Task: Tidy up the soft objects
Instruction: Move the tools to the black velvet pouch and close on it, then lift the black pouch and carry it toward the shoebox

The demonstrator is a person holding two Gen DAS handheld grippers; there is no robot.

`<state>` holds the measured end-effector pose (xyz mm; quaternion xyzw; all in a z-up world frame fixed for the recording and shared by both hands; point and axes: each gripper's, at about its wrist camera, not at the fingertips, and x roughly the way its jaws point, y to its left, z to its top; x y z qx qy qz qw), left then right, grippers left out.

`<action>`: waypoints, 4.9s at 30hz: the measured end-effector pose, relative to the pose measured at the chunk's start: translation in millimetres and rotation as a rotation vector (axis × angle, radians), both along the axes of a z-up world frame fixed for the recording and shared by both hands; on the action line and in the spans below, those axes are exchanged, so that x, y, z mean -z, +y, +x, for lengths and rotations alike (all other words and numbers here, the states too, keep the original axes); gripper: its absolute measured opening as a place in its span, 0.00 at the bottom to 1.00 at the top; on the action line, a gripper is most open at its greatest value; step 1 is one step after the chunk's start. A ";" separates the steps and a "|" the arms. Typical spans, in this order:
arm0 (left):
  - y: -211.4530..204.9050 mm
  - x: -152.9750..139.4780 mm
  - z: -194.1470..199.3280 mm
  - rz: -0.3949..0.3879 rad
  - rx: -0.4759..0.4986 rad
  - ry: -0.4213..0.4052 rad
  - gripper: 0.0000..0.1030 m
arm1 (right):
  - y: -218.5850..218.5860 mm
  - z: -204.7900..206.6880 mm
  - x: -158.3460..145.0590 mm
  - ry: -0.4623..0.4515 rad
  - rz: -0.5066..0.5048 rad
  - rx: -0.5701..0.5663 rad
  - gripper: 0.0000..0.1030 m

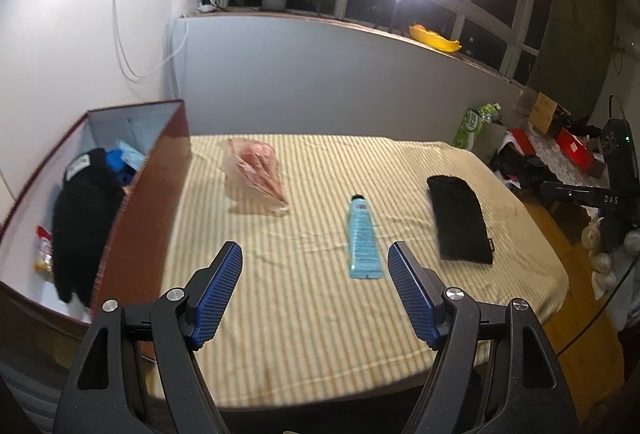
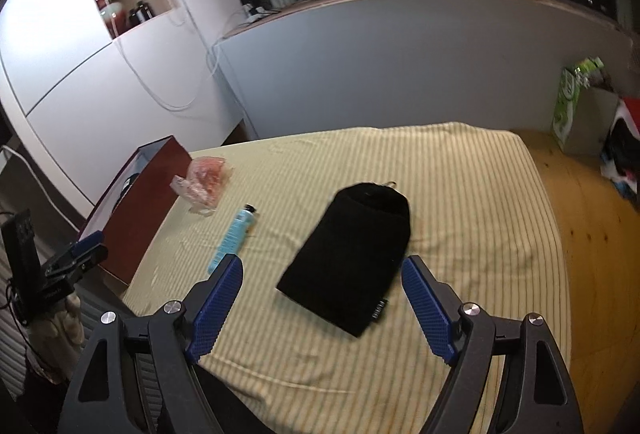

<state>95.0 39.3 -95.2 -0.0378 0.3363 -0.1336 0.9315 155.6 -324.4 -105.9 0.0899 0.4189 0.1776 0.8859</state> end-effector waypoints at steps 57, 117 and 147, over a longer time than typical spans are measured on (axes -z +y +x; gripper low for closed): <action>-192.1 73.5 97.0 -0.014 0.422 0.227 0.25 | -8.6 77.1 118.6 0.300 0.240 -0.016 0.26; 193.0 -13.3 5.3 0.009 -0.245 -0.021 0.25 | 423.6 73.0 -11.4 0.149 0.140 -0.624 0.23; 205.6 1.6 -3.1 0.045 -0.318 0.017 0.41 | 428.4 65.6 -1.3 0.130 0.086 -0.603 0.59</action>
